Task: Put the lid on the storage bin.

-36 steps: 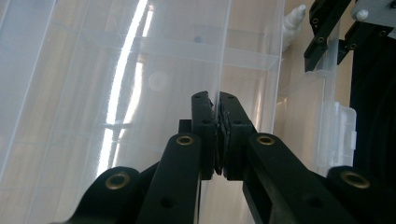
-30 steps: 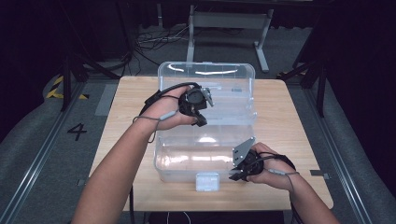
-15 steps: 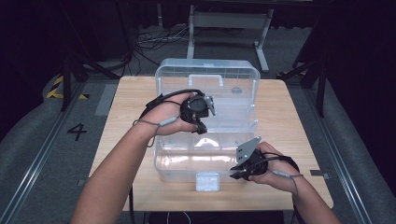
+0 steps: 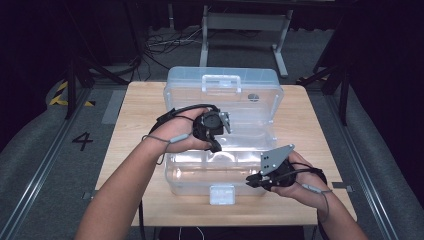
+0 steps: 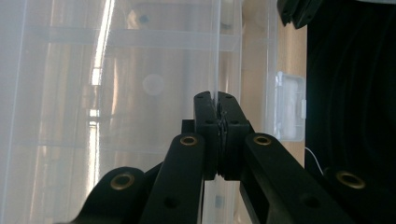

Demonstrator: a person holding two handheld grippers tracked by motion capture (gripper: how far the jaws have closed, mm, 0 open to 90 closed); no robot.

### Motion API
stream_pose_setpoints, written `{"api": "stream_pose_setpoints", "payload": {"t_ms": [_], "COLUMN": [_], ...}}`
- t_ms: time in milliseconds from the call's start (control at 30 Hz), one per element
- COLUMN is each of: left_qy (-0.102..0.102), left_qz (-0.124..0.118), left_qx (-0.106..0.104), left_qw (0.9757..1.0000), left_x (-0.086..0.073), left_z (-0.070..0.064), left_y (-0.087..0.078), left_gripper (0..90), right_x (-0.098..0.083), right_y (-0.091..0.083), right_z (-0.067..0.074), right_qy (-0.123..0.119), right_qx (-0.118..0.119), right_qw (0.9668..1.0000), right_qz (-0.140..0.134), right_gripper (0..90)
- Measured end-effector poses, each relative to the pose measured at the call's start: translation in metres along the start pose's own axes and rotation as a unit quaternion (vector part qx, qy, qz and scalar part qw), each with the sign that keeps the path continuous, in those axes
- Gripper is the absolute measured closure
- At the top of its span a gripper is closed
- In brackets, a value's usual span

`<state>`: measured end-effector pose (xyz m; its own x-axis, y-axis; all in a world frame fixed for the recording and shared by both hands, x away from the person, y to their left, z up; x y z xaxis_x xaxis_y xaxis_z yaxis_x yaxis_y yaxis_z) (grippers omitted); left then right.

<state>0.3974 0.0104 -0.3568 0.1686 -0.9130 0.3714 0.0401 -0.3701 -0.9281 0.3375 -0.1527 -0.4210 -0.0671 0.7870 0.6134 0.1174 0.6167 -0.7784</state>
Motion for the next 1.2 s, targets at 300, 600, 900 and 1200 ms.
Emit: {"api": "stream_pose_setpoints", "payload": {"t_ms": [300, 600, 900, 1200], "left_qy": [-0.001, -0.004, -0.009, -0.011], "left_qz": [0.0, -0.006, -0.007, -0.007], "left_qx": [0.008, 0.02, 0.023, 0.031], "left_qw": [1.0, 0.9998, 0.9997, 0.9994], "left_x": [-0.003, -0.005, -0.007, -0.011], "left_z": [-0.006, -0.012, -0.016, -0.022], "left_y": [0.003, 0.006, 0.009, 0.012], "left_gripper": [88.9, 88.6, 88.3, 87.5], "right_x": [0.011, 0.009, -0.004, -0.011], "right_y": [-0.028, -0.058, -0.074, -0.08], "right_z": [-0.003, -0.025, -0.043, -0.055], "right_qy": [0.027, 0.113, 0.169, 0.198], "right_qx": [-0.022, -0.09, -0.133, -0.15], "right_qw": [0.9965, 0.9746, 0.9531, 0.9399], "right_qz": [-0.075, -0.172, -0.213, -0.234], "right_gripper": [90.0, 90.0, 90.0, 90.0]}}
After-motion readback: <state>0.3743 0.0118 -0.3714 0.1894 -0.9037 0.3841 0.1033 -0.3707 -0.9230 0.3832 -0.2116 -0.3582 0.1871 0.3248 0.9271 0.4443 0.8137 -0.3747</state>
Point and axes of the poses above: each handheld gripper's, and its own axes: y roughly forward along the jaws, x roughly out of its top, z roughly to its left, the point moved 7 cm from there along y, roughly forward along the jaws, and after that the axes turned 6 degrees about -y, right-handed, at the moved point
